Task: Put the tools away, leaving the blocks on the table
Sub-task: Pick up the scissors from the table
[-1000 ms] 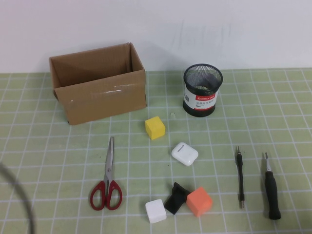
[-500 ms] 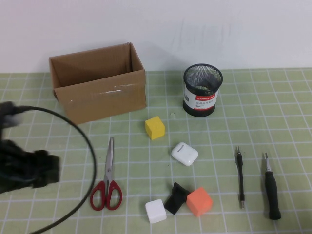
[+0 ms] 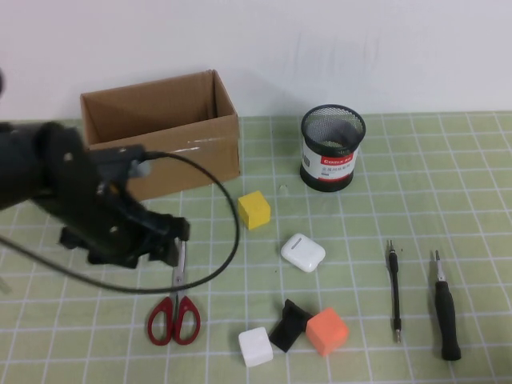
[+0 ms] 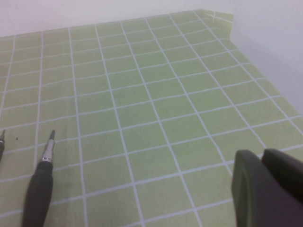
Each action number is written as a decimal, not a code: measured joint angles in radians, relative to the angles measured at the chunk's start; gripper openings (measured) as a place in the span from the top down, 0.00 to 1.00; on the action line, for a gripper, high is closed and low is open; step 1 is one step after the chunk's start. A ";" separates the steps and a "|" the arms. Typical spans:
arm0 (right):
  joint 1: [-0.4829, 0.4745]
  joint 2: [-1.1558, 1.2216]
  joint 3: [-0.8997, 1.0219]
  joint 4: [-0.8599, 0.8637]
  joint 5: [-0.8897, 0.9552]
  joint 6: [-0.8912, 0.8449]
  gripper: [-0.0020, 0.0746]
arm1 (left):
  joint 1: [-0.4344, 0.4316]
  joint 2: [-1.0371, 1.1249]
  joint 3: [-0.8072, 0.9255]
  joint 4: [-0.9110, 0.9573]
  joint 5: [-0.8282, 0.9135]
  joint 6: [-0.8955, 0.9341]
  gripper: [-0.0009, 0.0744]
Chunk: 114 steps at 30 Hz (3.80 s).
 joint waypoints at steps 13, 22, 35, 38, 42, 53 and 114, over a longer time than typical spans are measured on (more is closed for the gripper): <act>0.000 0.000 0.000 0.000 0.000 0.000 0.99 | -0.014 0.230 -0.094 -0.030 -0.044 -0.067 0.43; 0.000 0.000 0.000 0.000 0.000 0.000 0.99 | -0.007 0.254 -0.104 -0.071 -0.051 0.027 0.85; 0.000 0.000 0.000 0.000 0.000 0.000 0.99 | -0.010 0.261 -0.116 -0.098 -0.048 0.047 0.97; 0.000 0.000 0.000 0.000 0.000 0.000 0.99 | -0.010 0.252 -0.116 -0.087 -0.052 0.044 0.97; 0.000 0.000 0.000 0.000 0.000 0.000 0.99 | -0.014 0.221 -0.106 0.002 -0.059 -0.016 0.99; 0.000 0.000 0.000 0.000 0.000 0.000 0.99 | -0.014 0.141 -0.104 0.074 -0.065 -0.149 0.99; 0.000 0.000 0.000 0.000 0.000 0.000 0.99 | -0.170 -0.043 -0.099 0.273 -0.225 -0.175 0.90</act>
